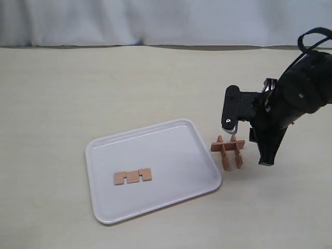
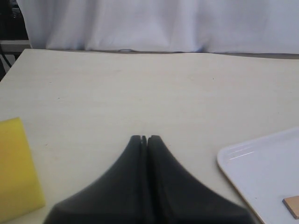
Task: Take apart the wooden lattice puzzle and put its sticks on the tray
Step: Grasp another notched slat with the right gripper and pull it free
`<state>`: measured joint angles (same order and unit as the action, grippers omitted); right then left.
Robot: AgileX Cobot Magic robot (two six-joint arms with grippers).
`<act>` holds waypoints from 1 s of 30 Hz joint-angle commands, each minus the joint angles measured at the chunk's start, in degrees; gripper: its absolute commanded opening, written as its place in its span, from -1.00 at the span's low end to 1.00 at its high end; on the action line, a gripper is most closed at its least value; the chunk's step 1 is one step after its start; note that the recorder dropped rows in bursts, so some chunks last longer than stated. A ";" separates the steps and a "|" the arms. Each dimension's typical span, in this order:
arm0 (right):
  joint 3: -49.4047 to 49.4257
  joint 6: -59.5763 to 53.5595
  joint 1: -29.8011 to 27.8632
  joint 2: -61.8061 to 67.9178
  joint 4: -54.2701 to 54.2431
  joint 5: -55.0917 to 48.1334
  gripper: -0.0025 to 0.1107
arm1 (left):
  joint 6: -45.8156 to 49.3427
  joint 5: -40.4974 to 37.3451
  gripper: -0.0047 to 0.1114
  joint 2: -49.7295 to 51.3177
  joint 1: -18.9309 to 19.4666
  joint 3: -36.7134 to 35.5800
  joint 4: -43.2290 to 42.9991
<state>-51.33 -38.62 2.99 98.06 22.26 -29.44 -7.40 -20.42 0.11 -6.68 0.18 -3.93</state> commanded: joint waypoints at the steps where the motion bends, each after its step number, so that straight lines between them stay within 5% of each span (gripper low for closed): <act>1: 0.71 -1.74 -0.36 2.48 1.23 3.69 -0.30 | -0.16 0.56 -0.92 -0.11 0.01 -0.18 -0.31; 30: 0.71 -5.90 -0.24 8.06 2.42 6.59 -0.30 | -0.16 0.56 -0.92 -0.11 0.01 -0.18 0.07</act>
<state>-50.82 -43.85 2.99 106.02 24.63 -23.96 -7.40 -20.42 0.11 -6.68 0.18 -3.93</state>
